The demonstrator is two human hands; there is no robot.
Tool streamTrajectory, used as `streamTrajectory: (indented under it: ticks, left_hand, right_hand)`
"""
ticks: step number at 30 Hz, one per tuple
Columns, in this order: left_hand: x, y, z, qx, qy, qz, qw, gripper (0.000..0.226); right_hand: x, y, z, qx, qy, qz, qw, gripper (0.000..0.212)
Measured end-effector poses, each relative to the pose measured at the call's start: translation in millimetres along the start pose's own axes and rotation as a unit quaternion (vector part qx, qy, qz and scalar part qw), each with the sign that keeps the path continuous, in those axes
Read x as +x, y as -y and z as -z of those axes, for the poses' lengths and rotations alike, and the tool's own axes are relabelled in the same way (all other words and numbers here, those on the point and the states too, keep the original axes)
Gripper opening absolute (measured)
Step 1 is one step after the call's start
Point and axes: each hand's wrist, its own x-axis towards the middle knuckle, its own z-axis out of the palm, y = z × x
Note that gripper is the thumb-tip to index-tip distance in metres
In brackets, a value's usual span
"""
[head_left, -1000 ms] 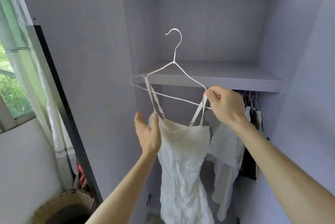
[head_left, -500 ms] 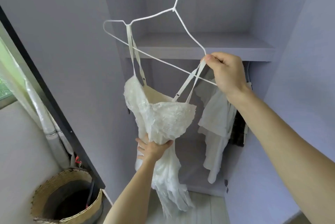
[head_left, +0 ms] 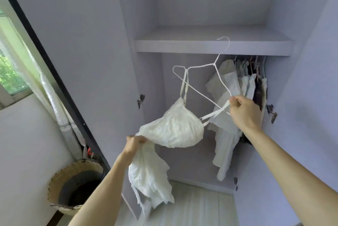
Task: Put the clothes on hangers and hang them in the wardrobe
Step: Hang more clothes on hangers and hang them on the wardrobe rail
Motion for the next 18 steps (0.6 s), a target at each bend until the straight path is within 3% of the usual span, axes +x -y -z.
streamTrajectory:
  ticks: [2, 4, 9, 18]
  left_hand:
    - [-16, -15, 9, -0.058, -0.018, -0.011, 0.998, 0.066]
    - [-42, -36, 9, -0.071, -0.026, -0.055, 0.996, 0.058]
    - [-59, -58, 5, 0.028, -0.145, -0.171, 0.974, 0.035]
    - [-48, -98, -32, 0.123, -0.125, -0.283, 0.943, 0.037]
  right_hand:
    - [-17, -15, -18, -0.053, 0.039, -0.004, 0.998, 0.029]
    - [-37, -24, -36, -0.085, 0.086, -0.004, 0.993, 0.031]
    - [-92, -43, -80, -0.039, 0.139, -0.035, 0.989, 0.025]
    - [-106, -39, -117, 0.030, 0.171, -0.099, 0.980, 0.022]
